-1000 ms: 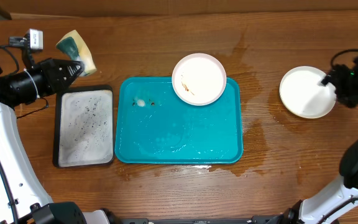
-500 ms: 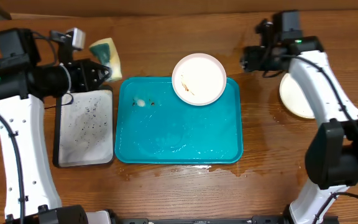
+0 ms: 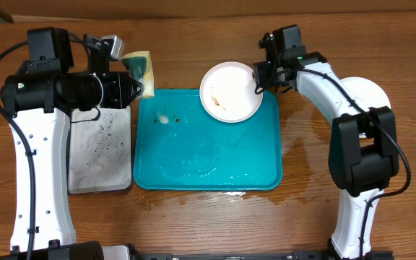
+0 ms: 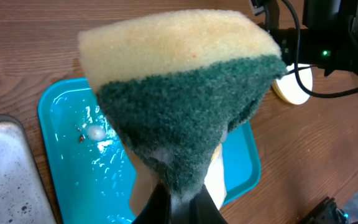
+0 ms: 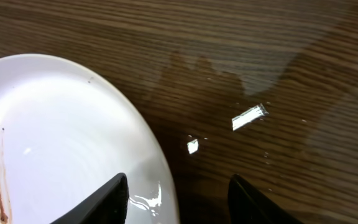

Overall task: Clean dirty plates on tray and stack at the side
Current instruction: 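Move the right gripper to the last white plate and grip its rim, then drag the white plate toward the teal tray center with the right gripper, then bring the sponge in the left gripper onto the white plate, then scrub the white plate with the sponge while the right gripper holds it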

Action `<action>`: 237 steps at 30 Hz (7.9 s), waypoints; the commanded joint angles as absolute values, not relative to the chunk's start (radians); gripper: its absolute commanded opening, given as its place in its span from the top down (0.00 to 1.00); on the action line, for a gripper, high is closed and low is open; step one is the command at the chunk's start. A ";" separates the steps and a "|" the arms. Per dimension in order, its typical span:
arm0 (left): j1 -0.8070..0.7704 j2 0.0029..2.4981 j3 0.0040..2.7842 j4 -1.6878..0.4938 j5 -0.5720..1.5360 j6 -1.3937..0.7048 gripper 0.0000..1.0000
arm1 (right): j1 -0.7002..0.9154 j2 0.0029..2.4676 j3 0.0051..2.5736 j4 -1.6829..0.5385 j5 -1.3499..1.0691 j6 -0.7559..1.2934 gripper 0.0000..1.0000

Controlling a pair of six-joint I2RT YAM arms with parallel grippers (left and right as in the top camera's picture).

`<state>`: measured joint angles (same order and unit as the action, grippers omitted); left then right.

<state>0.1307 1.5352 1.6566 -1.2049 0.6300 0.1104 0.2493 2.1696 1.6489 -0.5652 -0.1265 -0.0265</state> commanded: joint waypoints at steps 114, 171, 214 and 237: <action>-0.296 2.189 1.670 -1.138 0.232 0.160 0.96 | 0.434 2.168 1.643 -1.011 -0.214 0.476 0.96; -0.302 2.190 1.654 -0.459 0.344 -0.053 0.96 | 0.434 2.168 1.643 -1.027 -0.214 0.475 0.96; -0.314 2.324 1.852 -1.172 0.437 0.082 0.96 | 0.434 2.168 1.643 -1.022 -0.214 0.472 0.96; -0.190 2.349 1.853 -1.102 0.176 -0.141 0.96 | 0.434 2.168 1.643 -1.023 -0.213 0.472 0.96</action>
